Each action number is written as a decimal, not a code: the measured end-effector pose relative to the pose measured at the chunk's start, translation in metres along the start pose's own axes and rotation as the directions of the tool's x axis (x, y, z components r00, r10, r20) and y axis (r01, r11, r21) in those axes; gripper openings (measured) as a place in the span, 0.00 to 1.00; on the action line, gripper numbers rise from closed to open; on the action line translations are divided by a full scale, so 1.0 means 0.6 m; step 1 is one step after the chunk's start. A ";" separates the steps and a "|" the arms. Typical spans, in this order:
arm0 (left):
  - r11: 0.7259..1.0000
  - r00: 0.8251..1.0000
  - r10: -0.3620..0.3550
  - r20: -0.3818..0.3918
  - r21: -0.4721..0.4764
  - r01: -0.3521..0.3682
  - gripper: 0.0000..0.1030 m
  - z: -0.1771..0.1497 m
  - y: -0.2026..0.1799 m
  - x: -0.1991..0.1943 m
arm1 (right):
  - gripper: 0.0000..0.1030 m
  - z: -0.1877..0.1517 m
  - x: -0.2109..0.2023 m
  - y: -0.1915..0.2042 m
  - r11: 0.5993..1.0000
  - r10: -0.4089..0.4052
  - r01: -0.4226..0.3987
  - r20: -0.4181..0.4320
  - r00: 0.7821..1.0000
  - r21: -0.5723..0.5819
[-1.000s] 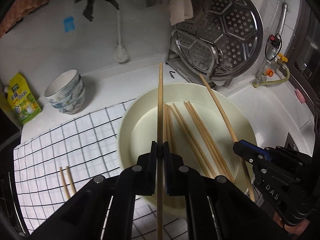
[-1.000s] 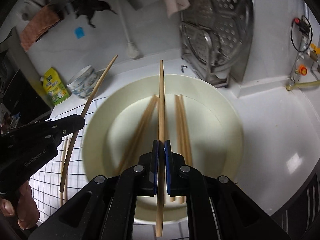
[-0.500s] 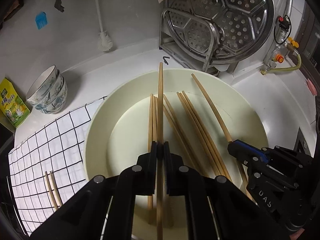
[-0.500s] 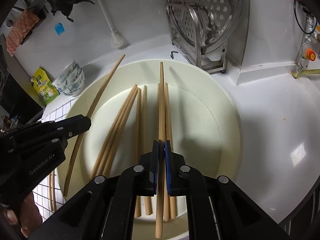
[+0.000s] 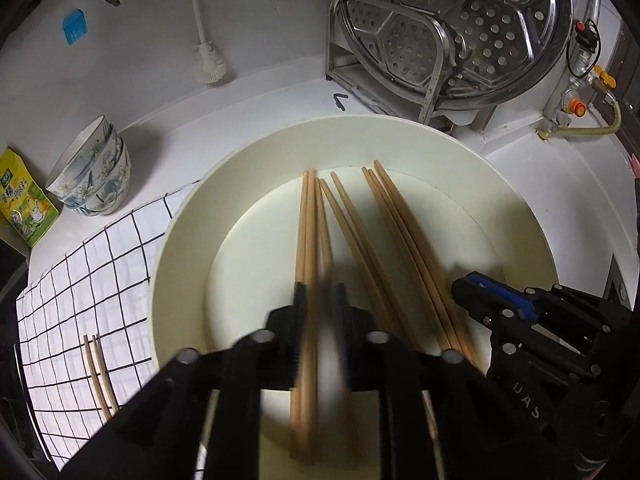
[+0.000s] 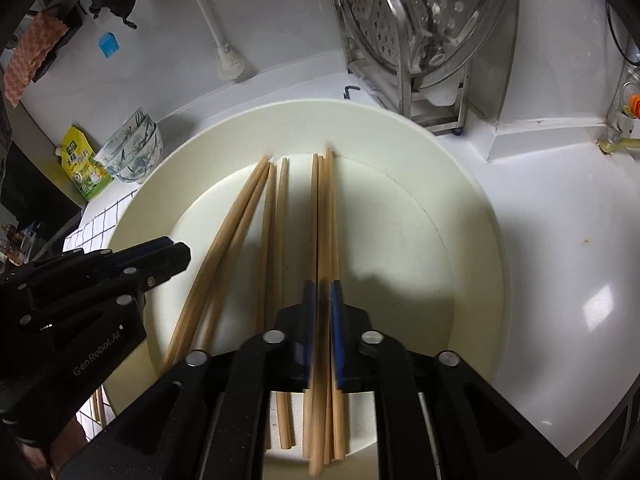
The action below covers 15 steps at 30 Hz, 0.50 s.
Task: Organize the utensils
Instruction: 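Open both tools to drop the chopsticks into the basin, then move both open tools back to the last two chopsticks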
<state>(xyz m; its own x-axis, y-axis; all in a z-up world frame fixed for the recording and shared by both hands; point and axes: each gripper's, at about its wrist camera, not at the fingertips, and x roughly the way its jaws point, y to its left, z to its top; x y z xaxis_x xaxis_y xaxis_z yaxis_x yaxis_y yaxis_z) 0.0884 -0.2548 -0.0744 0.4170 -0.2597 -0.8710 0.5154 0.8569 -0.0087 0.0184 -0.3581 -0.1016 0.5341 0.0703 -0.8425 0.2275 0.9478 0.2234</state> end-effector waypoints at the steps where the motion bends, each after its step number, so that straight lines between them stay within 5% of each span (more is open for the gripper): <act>1: 1.000 1.000 0.008 0.012 -0.004 -0.008 0.38 0.000 0.002 -0.005 | 0.16 -0.001 -0.003 -0.001 1.000 -0.002 0.002 0.006 1.000 0.000; 2: 1.000 0.999 0.016 0.028 -0.008 -0.016 0.50 0.000 0.004 -0.012 | 0.16 -0.001 -0.008 -0.002 1.000 -0.004 0.004 0.015 1.000 0.001; 15: 0.998 0.991 0.057 0.123 -0.020 -0.055 0.55 -0.010 0.024 -0.091 | 0.24 -0.015 -0.061 0.013 1.000 -0.003 0.003 0.060 0.998 0.009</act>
<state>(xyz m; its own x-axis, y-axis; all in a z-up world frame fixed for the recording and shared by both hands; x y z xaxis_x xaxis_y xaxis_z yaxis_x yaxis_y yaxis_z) 0.0683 -0.2256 -0.0300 0.5348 -0.2633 -0.8029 0.4764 0.8787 0.0291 -0.0067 -0.3504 -0.0735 0.5814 0.0482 -0.8122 0.2363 0.9452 0.2253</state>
